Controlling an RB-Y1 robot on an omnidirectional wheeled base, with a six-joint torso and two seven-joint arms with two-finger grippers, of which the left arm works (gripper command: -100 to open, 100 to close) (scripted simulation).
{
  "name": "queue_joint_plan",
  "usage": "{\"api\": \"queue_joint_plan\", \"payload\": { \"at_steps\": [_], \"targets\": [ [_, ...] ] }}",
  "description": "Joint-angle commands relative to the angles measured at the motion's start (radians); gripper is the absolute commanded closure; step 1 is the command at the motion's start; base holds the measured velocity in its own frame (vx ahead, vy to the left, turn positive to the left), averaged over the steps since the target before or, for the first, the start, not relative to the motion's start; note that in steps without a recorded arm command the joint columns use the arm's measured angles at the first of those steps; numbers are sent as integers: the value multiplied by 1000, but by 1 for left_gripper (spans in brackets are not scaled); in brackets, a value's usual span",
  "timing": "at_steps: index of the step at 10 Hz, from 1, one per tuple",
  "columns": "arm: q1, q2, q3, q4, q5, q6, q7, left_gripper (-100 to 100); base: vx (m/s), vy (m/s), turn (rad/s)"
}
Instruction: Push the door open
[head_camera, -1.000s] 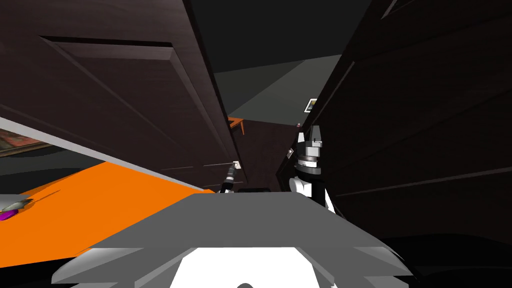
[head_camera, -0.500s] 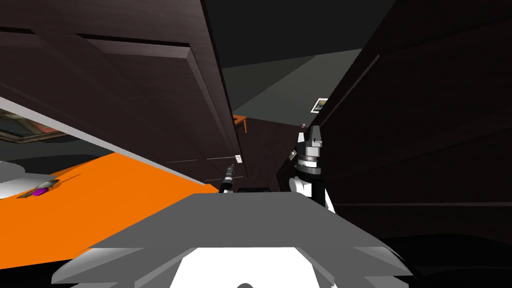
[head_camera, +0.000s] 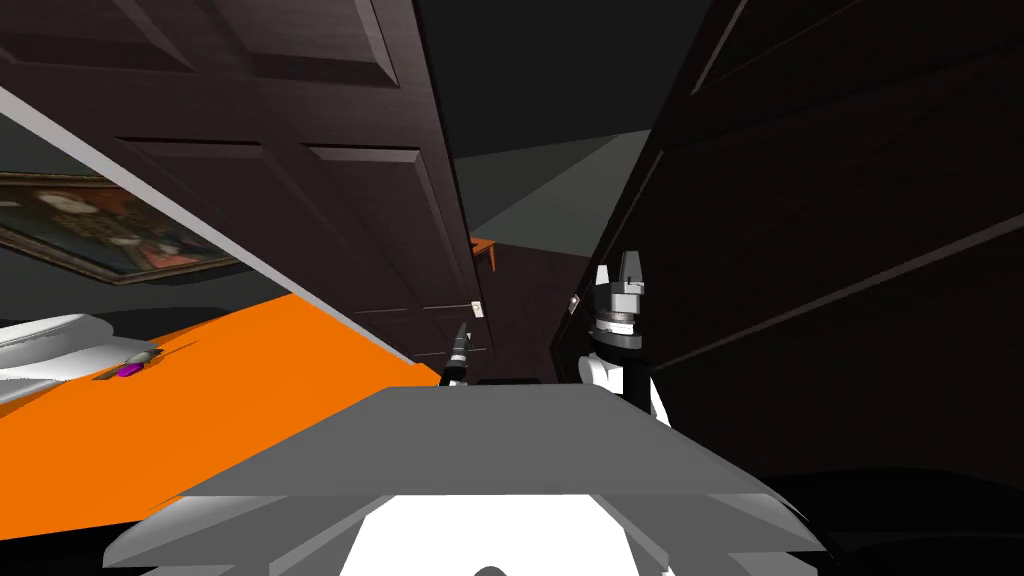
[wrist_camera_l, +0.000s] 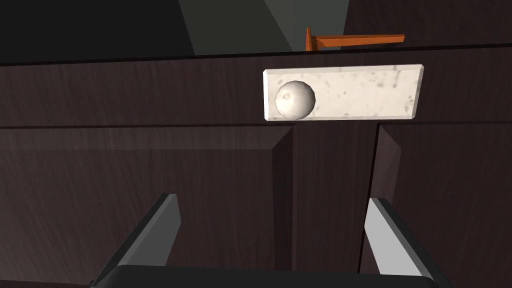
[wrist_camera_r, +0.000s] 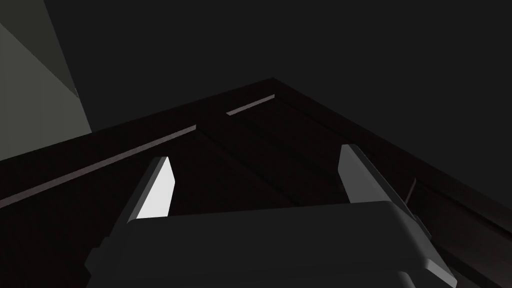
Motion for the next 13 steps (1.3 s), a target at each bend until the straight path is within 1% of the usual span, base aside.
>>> {"api": "queue_joint_plan", "payload": {
  "at_steps": [1, 4, 6, 8, 9, 10, 13],
  "targets": [
    [0, 4, 2, -1, 0, -4, -2, -100, 190, 9, -18],
    [-3, 6, 7, 11, 1, -18, -4, -100, 208, -4, -21],
    [-7, 0, 12, 20, 2, -29, -6, -100, 210, 1, -25],
    [-9, -11, 15, 28, 2, -38, -7, -100, 208, 6, -24],
    [-9, -8, 14, 27, 2, -36, -7, -100, 70, -3, 11],
    [-9, -8, 14, 27, 2, -36, -7, 100, -14, -1, -7],
    [-9, -8, 14, 27, 2, -36, -7, 100, -17, 1, -5]
  ]
}}
